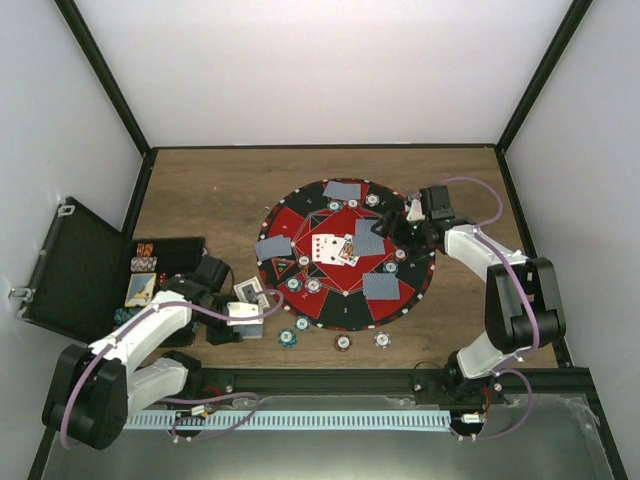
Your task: Distribute texas hold em gaming equipment
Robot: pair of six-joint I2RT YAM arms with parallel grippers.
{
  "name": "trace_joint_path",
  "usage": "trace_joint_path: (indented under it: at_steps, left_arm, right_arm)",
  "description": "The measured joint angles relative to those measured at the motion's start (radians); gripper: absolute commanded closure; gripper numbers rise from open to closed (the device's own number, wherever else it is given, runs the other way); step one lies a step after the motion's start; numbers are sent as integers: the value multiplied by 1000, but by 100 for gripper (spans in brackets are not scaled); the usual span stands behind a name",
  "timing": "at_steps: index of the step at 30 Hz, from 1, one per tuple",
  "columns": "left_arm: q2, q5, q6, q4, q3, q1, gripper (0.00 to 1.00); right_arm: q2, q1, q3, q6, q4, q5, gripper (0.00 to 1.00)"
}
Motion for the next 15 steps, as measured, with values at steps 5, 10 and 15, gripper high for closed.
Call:
trace_joint_path:
  at_steps: [5, 10, 15]
  left_arm:
    - [16, -63, -7, 79, -51, -35, 45]
    - [7, -81, -18, 118, -53, -50, 5]
    - [-11, -98, -32, 128, -53, -51, 0]
  right_arm:
    - [-9, 0, 0, 4, 0, -2, 25]
    - [-23, 0, -2, 10, 0, -5, 20]
    - [-42, 0, -2, 12, -4, -6, 3]
